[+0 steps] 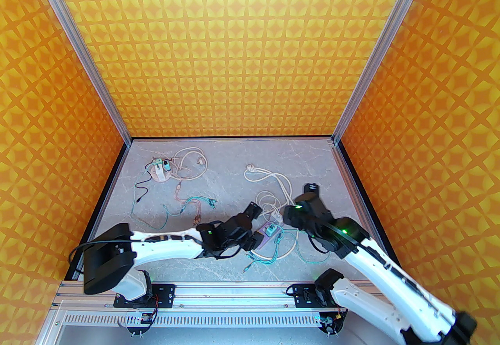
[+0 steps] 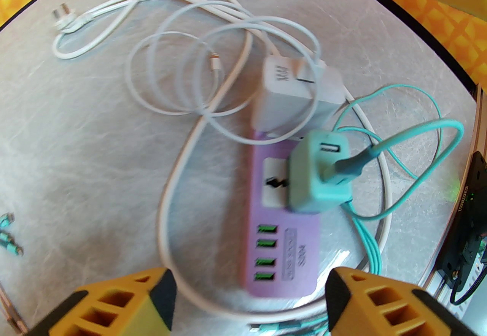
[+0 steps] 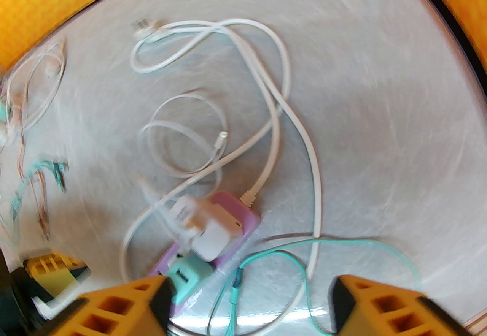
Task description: Pull the plug off the socket
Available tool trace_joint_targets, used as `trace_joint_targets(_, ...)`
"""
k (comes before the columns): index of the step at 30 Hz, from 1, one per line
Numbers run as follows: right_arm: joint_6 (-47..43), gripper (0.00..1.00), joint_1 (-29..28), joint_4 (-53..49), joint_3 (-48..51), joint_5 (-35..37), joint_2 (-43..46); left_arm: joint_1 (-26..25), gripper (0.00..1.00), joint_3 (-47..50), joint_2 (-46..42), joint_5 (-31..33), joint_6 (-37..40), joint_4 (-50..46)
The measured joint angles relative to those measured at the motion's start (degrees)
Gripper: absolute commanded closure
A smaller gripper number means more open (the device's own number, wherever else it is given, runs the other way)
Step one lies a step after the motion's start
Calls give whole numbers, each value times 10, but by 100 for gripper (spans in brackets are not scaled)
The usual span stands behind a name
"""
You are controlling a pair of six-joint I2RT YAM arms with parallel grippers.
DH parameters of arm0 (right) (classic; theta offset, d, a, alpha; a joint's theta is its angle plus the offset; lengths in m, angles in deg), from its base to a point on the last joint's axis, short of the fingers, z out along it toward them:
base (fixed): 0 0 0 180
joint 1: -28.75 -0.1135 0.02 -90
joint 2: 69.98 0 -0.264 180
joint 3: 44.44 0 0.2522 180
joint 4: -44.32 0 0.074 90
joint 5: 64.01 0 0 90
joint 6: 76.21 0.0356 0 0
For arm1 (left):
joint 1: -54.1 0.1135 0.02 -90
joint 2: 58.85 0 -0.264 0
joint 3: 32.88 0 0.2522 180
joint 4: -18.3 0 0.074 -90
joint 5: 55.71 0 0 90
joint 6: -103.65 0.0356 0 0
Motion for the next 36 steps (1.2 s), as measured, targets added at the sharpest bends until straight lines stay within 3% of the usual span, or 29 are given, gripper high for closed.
trace_joint_targets(5, 13, 32, 72, 74, 69, -101, 3, -12, 36, -21, 36, 0, 15, 12)
trace_joint_targets(12, 13, 28, 156, 101, 98, -182, 11, -27, 34, -39, 83, 3, 40, 42)
trace_joint_targets(19, 13, 28, 194, 106, 107, -217, 12, -30, 35, -60, 123, 21, 61, 71)
trace_joint_targets(27, 13, 28, 198, 118, 126, -252, 10, -29, 39, -94, 168, 49, 84, 94)
trace_joint_targets(31, 11, 33, 200, 121, 134, -266, 10, -29, 43, -99, 180, 56, 92, 99)
trace_joint_targets(36, 7, 50, 200, 127, 145, -279, 10, -28, 57, -100, 183, 59, 100, 103)
